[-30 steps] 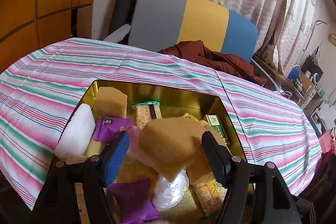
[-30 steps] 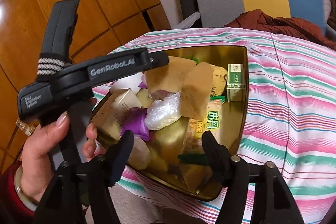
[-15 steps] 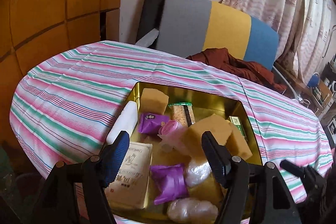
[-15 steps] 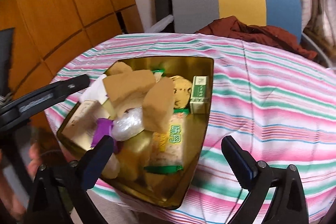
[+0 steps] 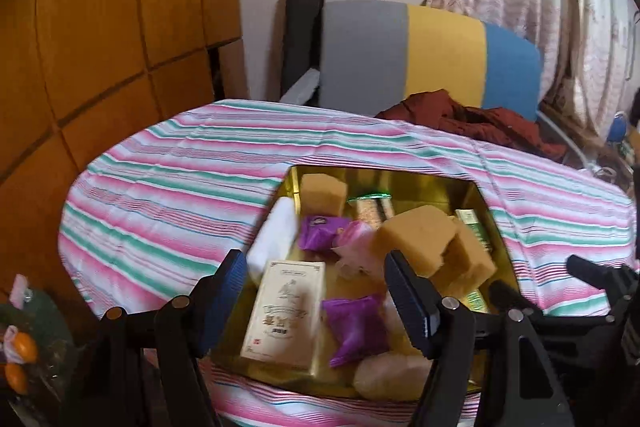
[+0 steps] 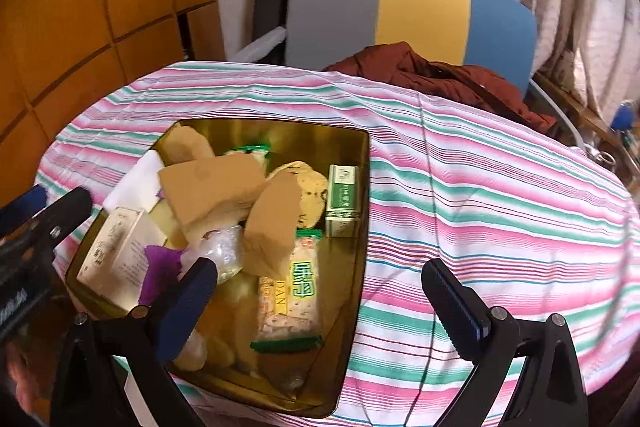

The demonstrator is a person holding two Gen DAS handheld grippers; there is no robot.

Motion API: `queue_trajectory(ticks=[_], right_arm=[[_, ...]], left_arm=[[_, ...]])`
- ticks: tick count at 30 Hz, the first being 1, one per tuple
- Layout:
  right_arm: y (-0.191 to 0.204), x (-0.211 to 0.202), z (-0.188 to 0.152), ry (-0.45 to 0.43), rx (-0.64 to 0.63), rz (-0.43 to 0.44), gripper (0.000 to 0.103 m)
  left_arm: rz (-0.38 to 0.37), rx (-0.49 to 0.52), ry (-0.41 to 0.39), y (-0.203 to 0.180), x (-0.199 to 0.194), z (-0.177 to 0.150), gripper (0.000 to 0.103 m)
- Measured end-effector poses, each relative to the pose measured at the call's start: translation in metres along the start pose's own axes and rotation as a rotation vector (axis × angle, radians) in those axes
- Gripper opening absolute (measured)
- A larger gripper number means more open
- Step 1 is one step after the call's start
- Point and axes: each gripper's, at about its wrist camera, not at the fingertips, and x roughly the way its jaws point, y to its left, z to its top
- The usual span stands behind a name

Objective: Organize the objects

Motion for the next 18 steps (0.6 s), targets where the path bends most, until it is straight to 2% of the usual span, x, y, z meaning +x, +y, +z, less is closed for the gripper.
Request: queue_trajectory(ticks=[3,6,11,17,18], right_arm=[[-0.001,0.004,0.001,0.024,0.017,-0.025,0.103],[-0.002,0.005,0.001,0.028,0.027,-0.024,0.103],[-0.003,0.005,0.0,0.034,0.044,-0.021,0.103],[-0.002,0.007,-0.002,0.041,0.046,-0.012,0.103],[-0.002,0.007,-0.002,0.041,0.046,-0.014,0.103]], left_arm=[[0.046,-0.023,-0.007,0.003,-0.001,0.0,0.072],[0.058,-0.039,-0.003,0.006,-0.001,0.0,0.072],[0.111,0.016,0.056,-0.004,0.003,-0.001,0.072],[0.048,-0.01,0.111,-0.005,0.008,-0.007,0.07],[0.048,-0.009,0.114,-0.006,0.009,-0.007,0.068]])
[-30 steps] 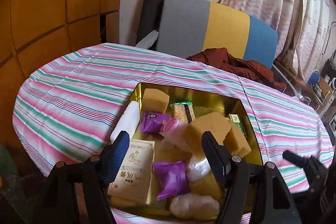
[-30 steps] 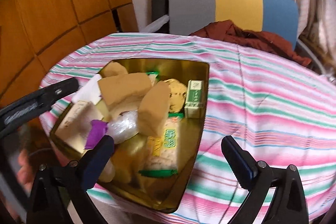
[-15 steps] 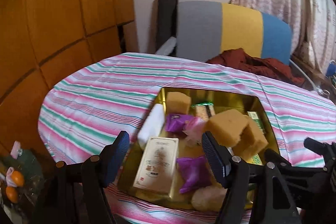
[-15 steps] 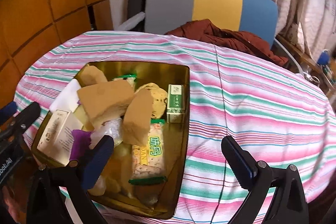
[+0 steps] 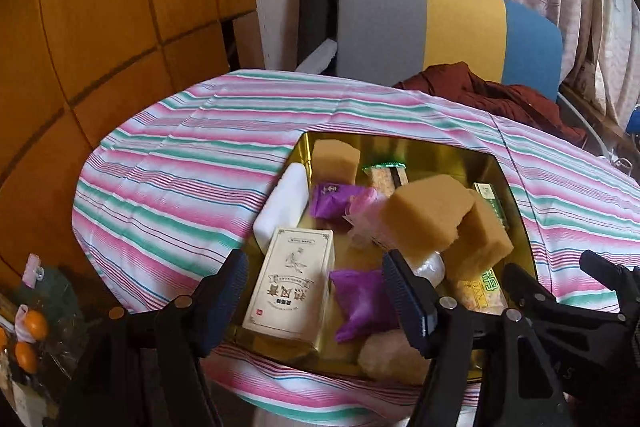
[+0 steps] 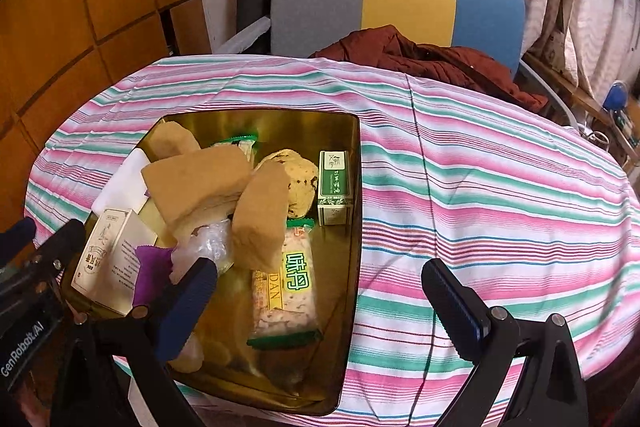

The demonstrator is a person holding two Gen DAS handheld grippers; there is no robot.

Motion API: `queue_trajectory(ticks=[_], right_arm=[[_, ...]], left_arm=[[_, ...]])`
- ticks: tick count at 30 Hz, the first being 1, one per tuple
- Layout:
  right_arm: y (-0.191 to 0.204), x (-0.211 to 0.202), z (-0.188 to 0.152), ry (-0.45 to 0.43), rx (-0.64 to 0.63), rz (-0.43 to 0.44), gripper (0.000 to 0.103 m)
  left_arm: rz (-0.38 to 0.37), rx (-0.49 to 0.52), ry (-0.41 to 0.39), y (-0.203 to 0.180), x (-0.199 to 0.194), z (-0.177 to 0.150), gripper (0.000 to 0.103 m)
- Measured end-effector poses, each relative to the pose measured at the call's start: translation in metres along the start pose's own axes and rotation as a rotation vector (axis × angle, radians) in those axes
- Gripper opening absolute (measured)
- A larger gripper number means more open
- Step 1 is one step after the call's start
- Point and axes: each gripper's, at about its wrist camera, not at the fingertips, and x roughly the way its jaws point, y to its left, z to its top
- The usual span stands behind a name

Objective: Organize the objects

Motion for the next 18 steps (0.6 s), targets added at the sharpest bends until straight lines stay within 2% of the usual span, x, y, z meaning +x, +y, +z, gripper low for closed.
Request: queue_trajectory(ticks=[2,18], right_arm=[[-0.0009,0.0008,-0.0005,0.002,0.004,-0.003,0.103],[-0.0035,0.0046,-0.0024,0.01,0.013,0.006,0.103]], left_arm=[[0.012,0.011,0.004,-0.0024,0.0004,-0.0009,0.063],[0.007,0.013,0.016,-0.0056,0.0037,-0.0036,0.061]])
